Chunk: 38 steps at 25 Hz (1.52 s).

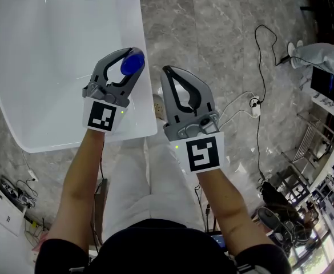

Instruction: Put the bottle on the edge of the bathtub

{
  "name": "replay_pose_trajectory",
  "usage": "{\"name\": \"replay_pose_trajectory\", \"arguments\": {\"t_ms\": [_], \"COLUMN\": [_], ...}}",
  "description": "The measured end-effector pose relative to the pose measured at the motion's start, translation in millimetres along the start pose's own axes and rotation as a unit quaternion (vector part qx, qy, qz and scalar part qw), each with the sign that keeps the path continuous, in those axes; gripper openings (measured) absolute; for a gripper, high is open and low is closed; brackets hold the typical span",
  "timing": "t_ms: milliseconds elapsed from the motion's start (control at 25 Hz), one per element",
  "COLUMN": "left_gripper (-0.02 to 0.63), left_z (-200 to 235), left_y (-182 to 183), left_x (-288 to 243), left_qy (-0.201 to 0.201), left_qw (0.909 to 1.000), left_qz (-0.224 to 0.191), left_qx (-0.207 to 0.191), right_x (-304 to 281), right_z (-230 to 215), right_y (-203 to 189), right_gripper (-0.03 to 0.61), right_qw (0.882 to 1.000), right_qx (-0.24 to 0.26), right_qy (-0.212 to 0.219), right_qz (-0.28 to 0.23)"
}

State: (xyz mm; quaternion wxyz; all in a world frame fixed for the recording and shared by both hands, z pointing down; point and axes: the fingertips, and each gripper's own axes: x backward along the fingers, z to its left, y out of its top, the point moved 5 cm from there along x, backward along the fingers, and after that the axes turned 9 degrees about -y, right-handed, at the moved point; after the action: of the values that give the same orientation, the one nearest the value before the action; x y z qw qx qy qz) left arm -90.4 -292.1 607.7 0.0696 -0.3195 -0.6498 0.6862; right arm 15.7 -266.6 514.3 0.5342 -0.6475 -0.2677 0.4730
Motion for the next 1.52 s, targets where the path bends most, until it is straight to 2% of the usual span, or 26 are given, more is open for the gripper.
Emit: {"name": "replay_pose_trajectory", "arguments": {"t_ms": [200,640,920,1440,1520], "left_gripper": [0.155,0.155,0.156,0.163,0.216], "left_z": [3.1,8.1,3.9,8.2,7.9], "left_y": [-3.9,-11.6,-21.1,-28.3,-30.9], "left_x": [0.7,-2.2,-8.2,-9.4,-12.7], "left_qy": [-0.003,0.003,-0.002,0.016,0.013], "left_qw": [1.0000,0.9995,0.9996,0.9984,0.9979], "left_qz": [-0.001,-0.005,0.013,0.012,0.013], "left_qx": [0.001,0.032,0.025,0.052,0.062], "right_x": [-0.8,-2.6,-1.5,0.7,1.5], "right_z": [2.3,-0.2,0.4,3.1,2.3], "right_y": [-2.3,-1.2,-4.2,-3.3,-4.6], "right_gripper": [0.002,0.002,0.002,0.002,0.002], "right_qw": [1.000,1.000,1.000,1.000,1.000], "right_qx": [0.002,0.003,0.005,0.006,0.006], "right_qy": [0.000,-0.001,0.001,0.001,0.001], "right_qz": [0.005,0.006,0.006,0.003,0.004]}}
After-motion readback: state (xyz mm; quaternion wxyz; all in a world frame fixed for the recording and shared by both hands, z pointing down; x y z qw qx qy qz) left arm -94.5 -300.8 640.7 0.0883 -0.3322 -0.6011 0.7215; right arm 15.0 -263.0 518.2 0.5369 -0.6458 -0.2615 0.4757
